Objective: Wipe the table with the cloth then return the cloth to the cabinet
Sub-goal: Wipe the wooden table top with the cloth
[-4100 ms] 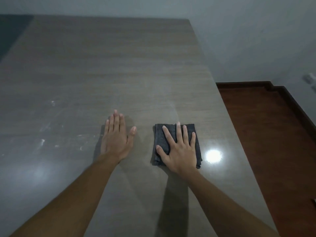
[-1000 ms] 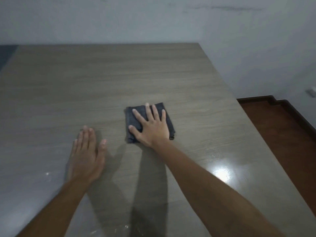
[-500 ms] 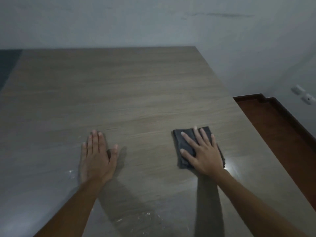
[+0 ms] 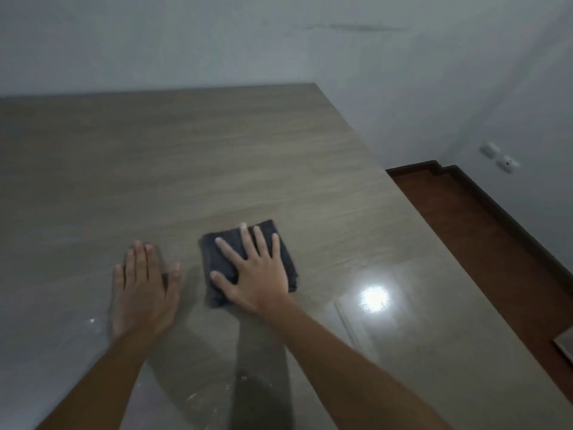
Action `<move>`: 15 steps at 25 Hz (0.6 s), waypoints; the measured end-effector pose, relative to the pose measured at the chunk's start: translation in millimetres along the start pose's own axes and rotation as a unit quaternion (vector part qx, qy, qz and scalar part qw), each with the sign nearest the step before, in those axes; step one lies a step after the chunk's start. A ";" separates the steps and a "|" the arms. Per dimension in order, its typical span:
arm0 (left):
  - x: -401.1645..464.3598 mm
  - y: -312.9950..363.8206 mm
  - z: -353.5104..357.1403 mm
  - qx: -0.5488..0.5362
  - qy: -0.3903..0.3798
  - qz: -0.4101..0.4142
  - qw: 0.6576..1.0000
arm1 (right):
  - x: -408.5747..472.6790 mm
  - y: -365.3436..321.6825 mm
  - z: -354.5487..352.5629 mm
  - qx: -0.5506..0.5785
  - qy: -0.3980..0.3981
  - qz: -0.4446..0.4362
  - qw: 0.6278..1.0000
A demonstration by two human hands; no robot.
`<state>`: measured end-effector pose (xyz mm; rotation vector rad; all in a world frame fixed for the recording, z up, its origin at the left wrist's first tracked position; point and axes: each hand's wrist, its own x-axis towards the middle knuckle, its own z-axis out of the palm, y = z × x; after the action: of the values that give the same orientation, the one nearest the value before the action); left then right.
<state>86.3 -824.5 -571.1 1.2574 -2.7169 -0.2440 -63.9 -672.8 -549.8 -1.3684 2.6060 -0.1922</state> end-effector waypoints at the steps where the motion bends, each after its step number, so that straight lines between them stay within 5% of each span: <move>1: -0.5 0.3 -0.8 -0.013 -0.013 0.001 1.000 | -21.2 -4.3 3.9 0.006 0.008 -0.021 1.000; 8: -94.1 57.2 -21.8 -0.087 0.005 0.008 0.996 | -186.1 98.4 2.1 -0.021 0.067 -0.027 0.997; 11: -152.0 56.4 -24.4 -0.086 0.009 -0.002 0.996 | -175.8 156.7 -12.0 -0.050 0.040 0.038 0.997; 15: -220.7 34.2 -21.9 -0.049 0.028 -0.016 0.998 | -114.0 133.8 -18.4 -0.024 0.016 0.094 0.995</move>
<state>206.8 -635.8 -555.3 1.2613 -2.6054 -0.3361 -111.8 -502.7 -546.7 -1.1345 2.7631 -0.1248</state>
